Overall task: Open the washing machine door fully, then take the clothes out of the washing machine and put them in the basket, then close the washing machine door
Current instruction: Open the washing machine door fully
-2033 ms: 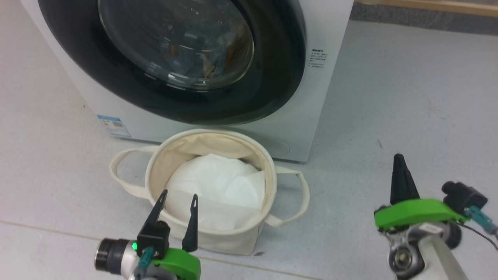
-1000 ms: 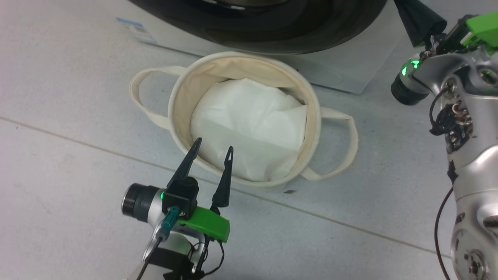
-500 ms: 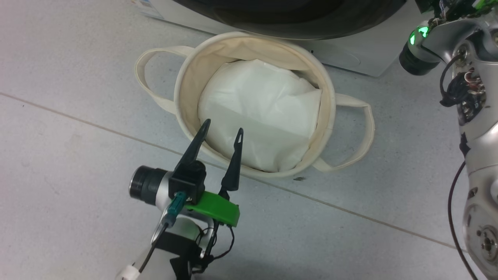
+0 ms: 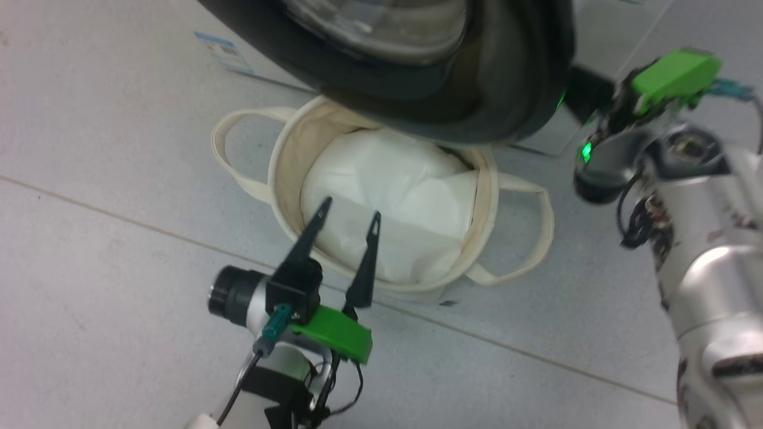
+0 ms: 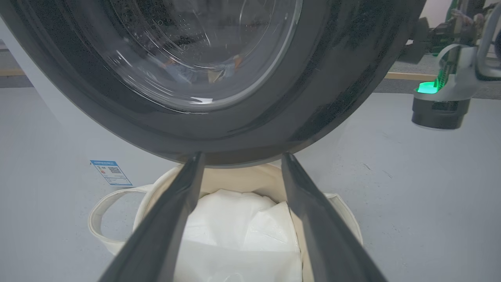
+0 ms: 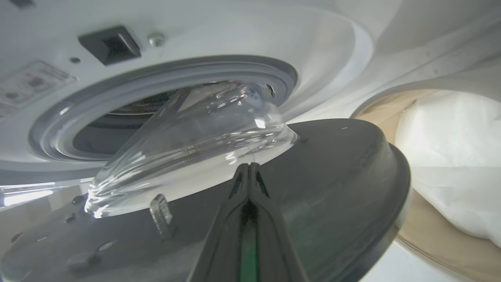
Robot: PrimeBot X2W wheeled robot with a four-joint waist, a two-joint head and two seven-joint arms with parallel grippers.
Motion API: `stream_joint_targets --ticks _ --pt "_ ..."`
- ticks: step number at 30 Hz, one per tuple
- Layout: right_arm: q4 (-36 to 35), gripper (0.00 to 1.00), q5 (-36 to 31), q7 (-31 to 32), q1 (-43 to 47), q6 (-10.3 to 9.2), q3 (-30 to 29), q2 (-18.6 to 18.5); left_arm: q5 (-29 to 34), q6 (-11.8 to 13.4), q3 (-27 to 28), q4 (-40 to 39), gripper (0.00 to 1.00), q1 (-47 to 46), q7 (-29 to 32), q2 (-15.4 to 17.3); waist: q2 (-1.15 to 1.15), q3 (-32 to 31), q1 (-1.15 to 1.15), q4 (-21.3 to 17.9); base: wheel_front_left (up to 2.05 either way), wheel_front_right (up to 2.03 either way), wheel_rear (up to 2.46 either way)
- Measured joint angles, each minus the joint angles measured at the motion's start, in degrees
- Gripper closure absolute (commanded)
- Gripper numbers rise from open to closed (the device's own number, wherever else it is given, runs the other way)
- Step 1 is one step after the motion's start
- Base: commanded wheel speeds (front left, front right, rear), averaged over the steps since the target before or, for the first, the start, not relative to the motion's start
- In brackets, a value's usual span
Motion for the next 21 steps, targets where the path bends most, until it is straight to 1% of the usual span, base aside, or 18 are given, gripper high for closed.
stream_joint_targets --ticks 1,2,5,8,10,13,14,18,21 --pt "-0.62 1.0 -0.57 0.0 1.48 0.0 0.85 0.51 0.08 -1.52 -0.29 0.45 0.0 0.57 0.0 0.01 0.0 -0.74 0.0 -0.08 0.0 0.0 0.0" --pt "-1.27 1.0 -0.83 0.0 3.07 0.0 1.62 1.02 0.03 -2.41 -0.23 0.82 0.0 1.31 0.0 0.01 0.0 -1.5 0.0 -0.14 0.0 0.0 0.0" --pt "-3.02 1.0 -0.75 0.52 7.84 0.0 3.37 2.21 0.58 -2.87 0.96 0.81 0.0 3.66 0.01 0.05 0.0 -3.85 0.0 -0.26 0.0 0.0 0.0" --pt "-4.31 1.0 0.56 0.54 11.75 0.0 4.78 2.78 1.05 -5.03 1.91 0.55 0.0 5.67 0.01 0.12 0.0 -6.1 0.0 -0.29 0.0 0.0 0.0" --pt "-5.24 1.0 2.14 0.58 13.73 0.0 6.05 2.83 1.31 -6.16 2.46 -0.71 0.0 7.27 0.01 0.13 0.0 -7.49 0.0 -0.27 0.0 0.0 0.0" --pt "-7.02 1.0 5.54 0.23 16.35 -0.01 9.68 2.42 1.6 -7.65 3.59 -3.2 0.0 9.49 0.01 0.14 0.0 -9.3 0.0 -0.12 0.0 0.0 0.0" --pt "-7.65 1.0 6.61 -0.24 17.39 -0.01 11.2 2.43 1.69 -8.01 3.81 -3.94 0.0 10.13 0.01 0.15 0.0 -9.84 0.0 -0.05 0.0 0.0 0.0" --pt "-11.14 1.0 9.95 -3.1 20.45 -0.01 16.26 2.9 1.83 -10.79 4.95 -9.0 0.0 12.73 0.0 0.26 0.0 -11.71 0.0 0.38 0.0 0.0 0.0" --pt "-12.98 1.0 12.21 -5.06 20.51 -0.01 19.47 2.94 1.87 -11.68 5.55 -10.34 0.0 14.31 0.0 0.31 0.0 -12.93 0.0 0.77 0.0 0.0 0.0"
